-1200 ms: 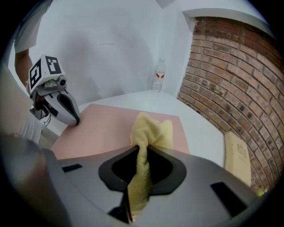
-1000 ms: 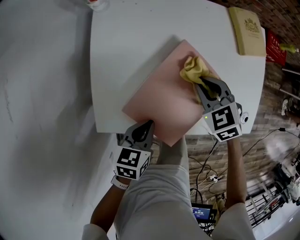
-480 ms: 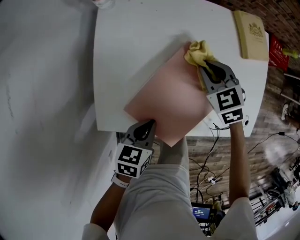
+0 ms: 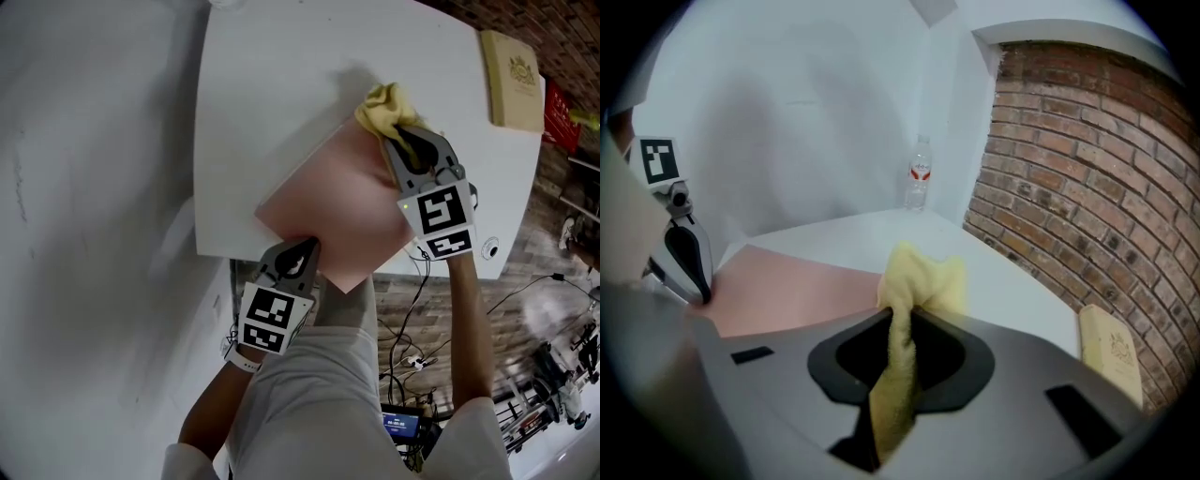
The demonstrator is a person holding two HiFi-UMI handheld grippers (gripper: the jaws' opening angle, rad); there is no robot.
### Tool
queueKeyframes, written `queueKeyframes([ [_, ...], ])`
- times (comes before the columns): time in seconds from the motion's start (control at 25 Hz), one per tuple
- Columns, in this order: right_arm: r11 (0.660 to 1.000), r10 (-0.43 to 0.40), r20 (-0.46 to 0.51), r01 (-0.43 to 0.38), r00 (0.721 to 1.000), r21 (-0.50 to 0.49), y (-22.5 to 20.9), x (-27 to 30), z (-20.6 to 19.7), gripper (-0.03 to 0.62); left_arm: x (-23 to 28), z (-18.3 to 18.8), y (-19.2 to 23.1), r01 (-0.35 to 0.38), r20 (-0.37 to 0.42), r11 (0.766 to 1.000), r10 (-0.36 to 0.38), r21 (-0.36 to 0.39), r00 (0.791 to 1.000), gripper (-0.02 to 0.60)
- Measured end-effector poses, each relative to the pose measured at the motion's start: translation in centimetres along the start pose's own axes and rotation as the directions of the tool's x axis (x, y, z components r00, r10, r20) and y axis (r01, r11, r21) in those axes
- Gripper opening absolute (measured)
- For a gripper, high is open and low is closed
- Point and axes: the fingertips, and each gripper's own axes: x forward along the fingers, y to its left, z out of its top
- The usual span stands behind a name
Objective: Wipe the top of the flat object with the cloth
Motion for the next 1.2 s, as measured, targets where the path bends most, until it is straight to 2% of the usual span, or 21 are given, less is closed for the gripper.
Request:
queueKeyframes([
  [0.36, 0.992, 0.121, 0.016, -0.121, 0.992, -0.044, 6.1, 0.2, 1.3, 0.061, 0.2, 0.1, 0.0, 0.014, 0.009, 1.0, -0.014, -0.012, 1.0, 0.018],
  [0.6, 0.97, 0.218, 0.025, -0.214, 0.976, -0.116, 10.5, 0.3, 2.5, 0.061, -0.2, 0.3, -0.1, 0.02, 0.033, 1.0, -0.02, -0.002, 0.999, 0.018],
  [0.8, 0.959, 0.245, 0.011, -0.241, 0.969, -0.147, 12.4, 0.4, 3.1, 0.061, -1.0, -0.2, 0.1, 0.017, 0.028, 0.999, -0.018, 0.034, 0.999, 0.018],
  [1.2, 0.925, 0.321, -0.017, -0.317, 0.947, -0.21, 18.5, -0.2, 3.9, 0.061, -4.3, -2.2, 2.3, -0.036, 0.011, 0.999, 0.036, 0.004, 0.999, 0.018],
])
